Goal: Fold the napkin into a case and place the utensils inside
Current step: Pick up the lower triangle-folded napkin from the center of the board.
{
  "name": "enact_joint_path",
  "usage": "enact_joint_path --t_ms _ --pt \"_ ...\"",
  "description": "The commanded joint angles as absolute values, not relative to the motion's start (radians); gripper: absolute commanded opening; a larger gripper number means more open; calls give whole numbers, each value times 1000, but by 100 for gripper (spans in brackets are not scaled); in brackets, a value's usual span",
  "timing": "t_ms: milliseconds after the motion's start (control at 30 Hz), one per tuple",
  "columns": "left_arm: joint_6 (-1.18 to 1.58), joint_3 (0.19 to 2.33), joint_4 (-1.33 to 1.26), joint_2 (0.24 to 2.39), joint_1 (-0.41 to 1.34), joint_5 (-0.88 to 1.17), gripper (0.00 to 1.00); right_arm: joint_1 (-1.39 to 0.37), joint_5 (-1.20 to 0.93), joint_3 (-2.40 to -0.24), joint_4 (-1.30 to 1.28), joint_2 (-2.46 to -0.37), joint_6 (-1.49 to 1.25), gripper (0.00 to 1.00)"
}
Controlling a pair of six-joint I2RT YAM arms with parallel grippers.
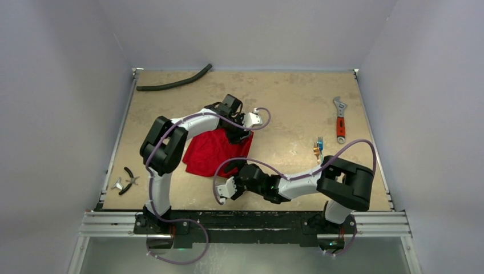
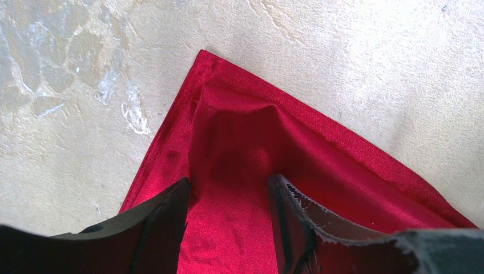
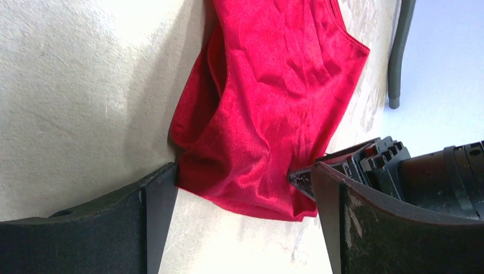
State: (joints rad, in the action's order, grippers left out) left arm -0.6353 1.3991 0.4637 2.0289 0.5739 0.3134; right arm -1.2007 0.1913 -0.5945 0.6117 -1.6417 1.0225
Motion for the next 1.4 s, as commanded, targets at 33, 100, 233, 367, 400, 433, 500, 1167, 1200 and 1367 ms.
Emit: enact_joint_path --t_ms 33,100,233,367,400,433,500,1167,1200,1367 --pt "-634 1377 529 2114 570 275 51 -1215 171 -592 653 -1702 998 84" --pt "-630 1389 534 2122 570 274 51 -1216 151 -604 655 -1717 990 78" --pt "-628 1403 540 2129 570 275 51 -1216 127 -630 654 -1758 968 65" --pt "-628 1402 541 2128 569 272 50 -1217 124 -640 657 -1776 944 53" --pt "-627 1402 541 2128 570 272 50 -1217 128 -641 662 -1777 937 49" --pt "-629 1403 541 2128 571 270 50 -1217 135 -645 664 -1776 920 40" --pt "-627 1404 543 2129 570 270 50 -1217 140 -656 654 -1773 868 24" --pt "-643 1350 556 2087 568 263 46 -1072 134 -592 852 -1623 146 0" --pt "-643 1352 557 2084 566 264 46 -1060 127 -585 860 -1624 120 0" --pt "-637 1367 566 2084 553 271 46 -1013 116 -542 926 -1631 -16 0"
